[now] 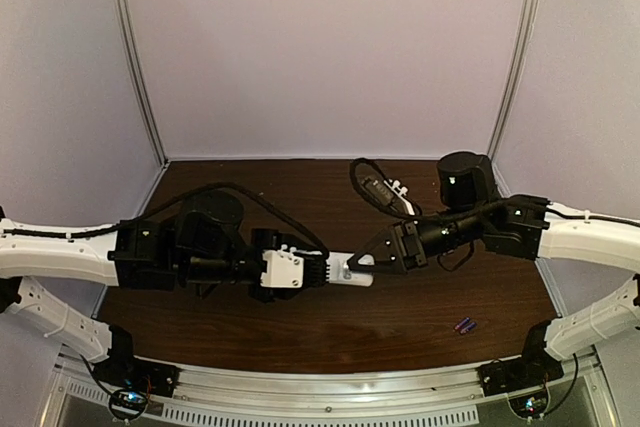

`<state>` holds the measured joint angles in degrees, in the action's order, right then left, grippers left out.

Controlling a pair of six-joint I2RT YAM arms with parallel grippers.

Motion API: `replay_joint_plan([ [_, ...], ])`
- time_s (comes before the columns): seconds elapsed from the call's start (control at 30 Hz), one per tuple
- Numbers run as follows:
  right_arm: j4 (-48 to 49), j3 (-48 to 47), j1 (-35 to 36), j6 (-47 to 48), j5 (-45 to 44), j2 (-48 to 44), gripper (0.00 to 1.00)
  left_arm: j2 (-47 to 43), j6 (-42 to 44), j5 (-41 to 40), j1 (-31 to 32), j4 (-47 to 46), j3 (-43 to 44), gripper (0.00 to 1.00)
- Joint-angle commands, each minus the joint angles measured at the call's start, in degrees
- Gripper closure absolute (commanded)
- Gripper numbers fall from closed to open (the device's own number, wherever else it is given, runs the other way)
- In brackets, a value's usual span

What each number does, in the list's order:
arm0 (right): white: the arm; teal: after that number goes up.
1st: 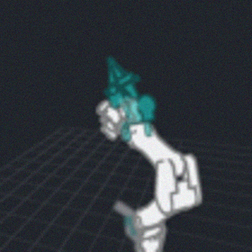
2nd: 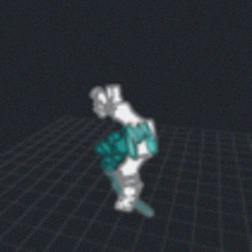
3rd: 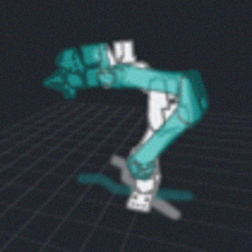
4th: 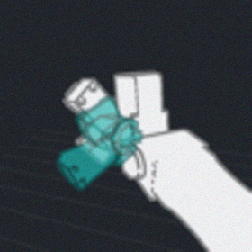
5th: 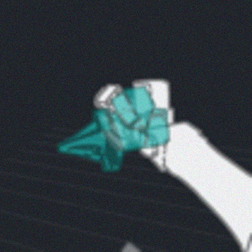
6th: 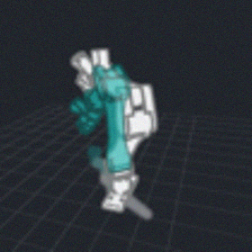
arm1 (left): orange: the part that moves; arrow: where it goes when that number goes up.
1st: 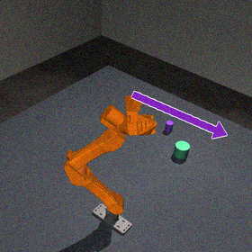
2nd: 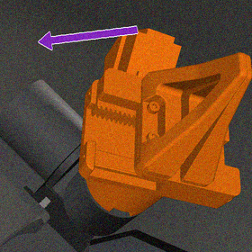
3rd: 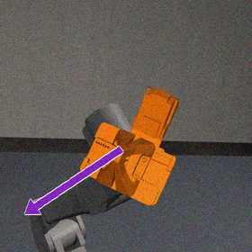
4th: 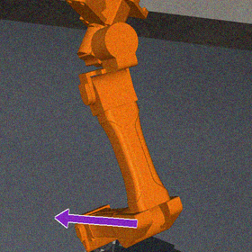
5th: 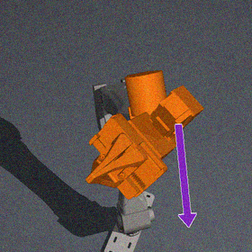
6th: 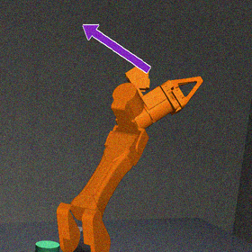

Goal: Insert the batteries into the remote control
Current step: Pass from the right arm to the left, then pass from the left arm to the right

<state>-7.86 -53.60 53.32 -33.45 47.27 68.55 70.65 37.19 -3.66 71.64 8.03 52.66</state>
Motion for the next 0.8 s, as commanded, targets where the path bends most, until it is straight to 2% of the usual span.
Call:
replay_joint_plan([
  [0.0,0.4,0.8,-0.1,0.0,3.5,2.3,0.44,-1.3,2.4,3.1,0.0,-1.2,-0.1,0.77],
  [0.27,-4.3,-1.7,1.3,3.2,7.4,5.8,0.53,1.3,6.8,3.7,0.0,1.8,1.6,0.79],
  [0.37,-6.0,-2.4,1.9,4.3,8.3,7.1,0.6,2.1,8.6,3.7,0.0,2.3,2.1,0.8],
  [0.5,-7.8,-3.0,2.1,5.5,8.9,8.1,0.78,2.9,10.3,3.7,0.0,3.0,2.8,0.8],
  [0.67,-7.9,-3.1,2.2,5.8,9.9,8.7,0.84,3.3,10.7,3.7,0.0,2.8,2.6,0.8],
  [0.7,-7.5,-3.0,2.2,5.6,10.0,8.7,0.87,3.4,10.7,3.7,0.0,2.6,2.6,0.78],
  [0.73,-7.3,-3.0,2.2,5.7,9.8,8.7,0.9,3.7,10.3,3.2,0.0,1.9,2.5,0.7],
  [0.77,-6.9,-3.0,2.1,5.6,9.5,8.4,0.93,3.9,8.8,1.4,0.0,0.5,2.4,0.59],
])
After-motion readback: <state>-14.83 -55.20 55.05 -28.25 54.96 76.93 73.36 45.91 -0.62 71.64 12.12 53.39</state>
